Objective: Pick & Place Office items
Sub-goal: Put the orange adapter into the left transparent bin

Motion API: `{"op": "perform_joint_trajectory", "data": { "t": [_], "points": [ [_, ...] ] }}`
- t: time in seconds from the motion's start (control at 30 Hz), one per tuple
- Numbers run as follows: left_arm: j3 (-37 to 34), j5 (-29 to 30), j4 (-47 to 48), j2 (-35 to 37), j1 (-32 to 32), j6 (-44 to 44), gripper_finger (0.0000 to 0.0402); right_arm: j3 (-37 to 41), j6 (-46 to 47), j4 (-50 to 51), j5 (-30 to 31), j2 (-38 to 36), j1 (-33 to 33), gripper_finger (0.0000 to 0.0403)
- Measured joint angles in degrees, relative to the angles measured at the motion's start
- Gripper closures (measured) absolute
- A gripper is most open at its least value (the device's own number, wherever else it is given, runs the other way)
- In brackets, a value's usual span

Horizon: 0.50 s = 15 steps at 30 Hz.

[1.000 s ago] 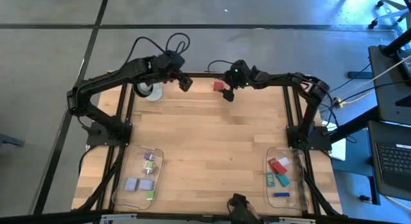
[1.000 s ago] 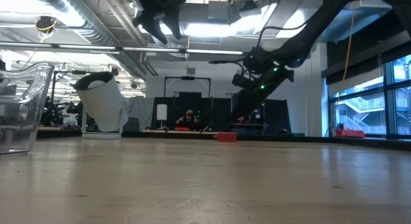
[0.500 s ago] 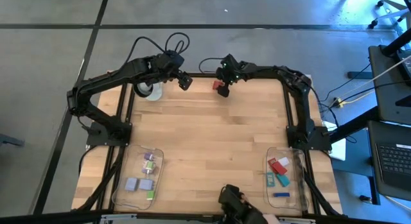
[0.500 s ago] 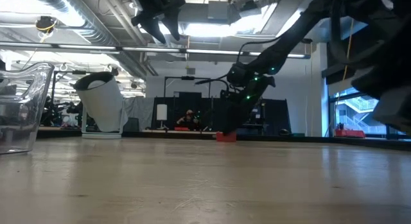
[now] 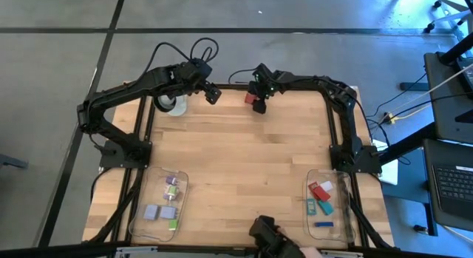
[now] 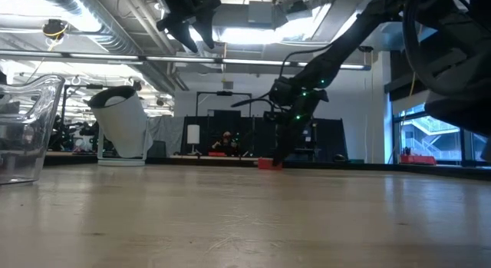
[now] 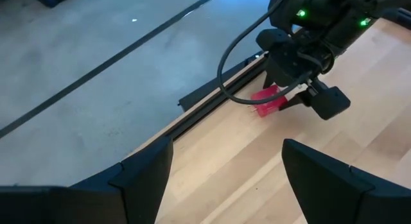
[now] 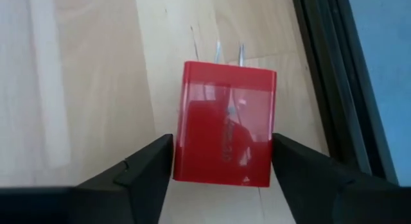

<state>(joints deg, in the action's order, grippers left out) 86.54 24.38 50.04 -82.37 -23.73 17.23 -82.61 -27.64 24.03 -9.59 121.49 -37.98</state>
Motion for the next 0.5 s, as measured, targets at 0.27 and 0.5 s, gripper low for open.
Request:
{"op": "perform_joint_trajectory", "data": {
  "t": [0.27, 0.5],
  "points": [
    [0.00, 0.00, 0.00, 0.00, 0.00, -0.59, 0.0112, 0.00, -0.07, -0.70, -0.23, 0.00, 1.32, 0.0184],
    [0.00, 0.00, 0.00, 0.00, 0.00, -0.57, 0.0112, 0.00, 1.18, 0.61, -0.29, -0.05, 2.82, 0.0188]
  ]
}}
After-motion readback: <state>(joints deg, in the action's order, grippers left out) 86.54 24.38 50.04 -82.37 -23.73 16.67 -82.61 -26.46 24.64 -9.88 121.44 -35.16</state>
